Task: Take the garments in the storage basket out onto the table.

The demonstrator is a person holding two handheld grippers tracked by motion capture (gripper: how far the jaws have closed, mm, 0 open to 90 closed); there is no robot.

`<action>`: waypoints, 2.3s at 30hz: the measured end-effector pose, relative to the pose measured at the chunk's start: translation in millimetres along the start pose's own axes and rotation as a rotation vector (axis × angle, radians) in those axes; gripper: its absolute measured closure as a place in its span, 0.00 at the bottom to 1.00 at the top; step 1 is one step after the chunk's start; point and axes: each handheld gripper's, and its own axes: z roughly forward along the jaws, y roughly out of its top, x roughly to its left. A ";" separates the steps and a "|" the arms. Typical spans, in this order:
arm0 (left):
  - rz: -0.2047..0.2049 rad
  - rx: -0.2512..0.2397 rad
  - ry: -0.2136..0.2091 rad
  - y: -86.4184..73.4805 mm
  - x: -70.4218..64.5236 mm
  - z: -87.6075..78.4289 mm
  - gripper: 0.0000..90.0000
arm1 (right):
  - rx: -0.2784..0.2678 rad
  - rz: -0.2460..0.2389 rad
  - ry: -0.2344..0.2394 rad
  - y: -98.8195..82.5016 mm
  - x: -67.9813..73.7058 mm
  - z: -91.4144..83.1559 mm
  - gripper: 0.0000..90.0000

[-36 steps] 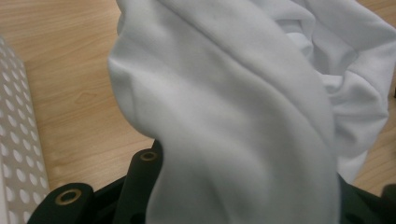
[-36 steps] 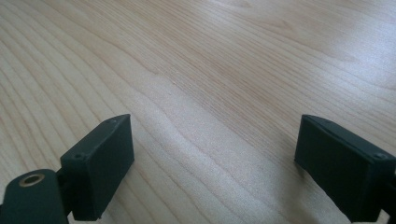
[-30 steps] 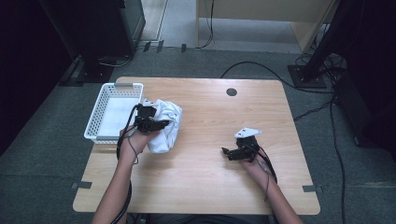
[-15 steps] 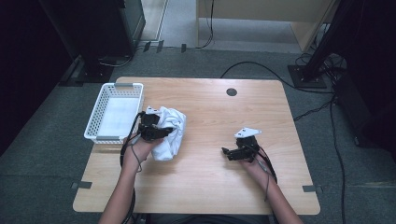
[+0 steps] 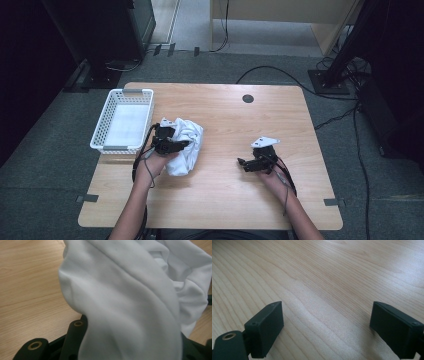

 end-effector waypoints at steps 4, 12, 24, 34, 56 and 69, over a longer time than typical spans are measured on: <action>0.002 0.000 0.004 -2.0 0.1 4.7 0.71 | 0.000 0.000 0.000 0.0 0.0 0.0 0.13; 0.004 -0.002 0.006 -7.1 -2.6 17.5 0.70 | 0.000 0.001 0.000 0.0 0.1 0.0 0.13; 0.003 0.020 0.005 -13.9 -7.2 31.8 0.70 | 0.000 0.001 0.000 0.0 0.0 0.0 0.13; 0.006 0.028 0.007 -17.3 -11.1 40.5 0.68 | 0.000 0.001 0.000 0.0 0.0 0.0 0.13; 0.023 0.011 -0.011 -16.7 -13.0 45.8 0.37 | 0.000 0.001 0.000 0.0 0.0 0.0 0.13; 0.111 0.017 0.021 -13.3 -11.4 40.8 0.24 | 0.001 0.002 -0.002 0.0 -0.1 0.0 0.13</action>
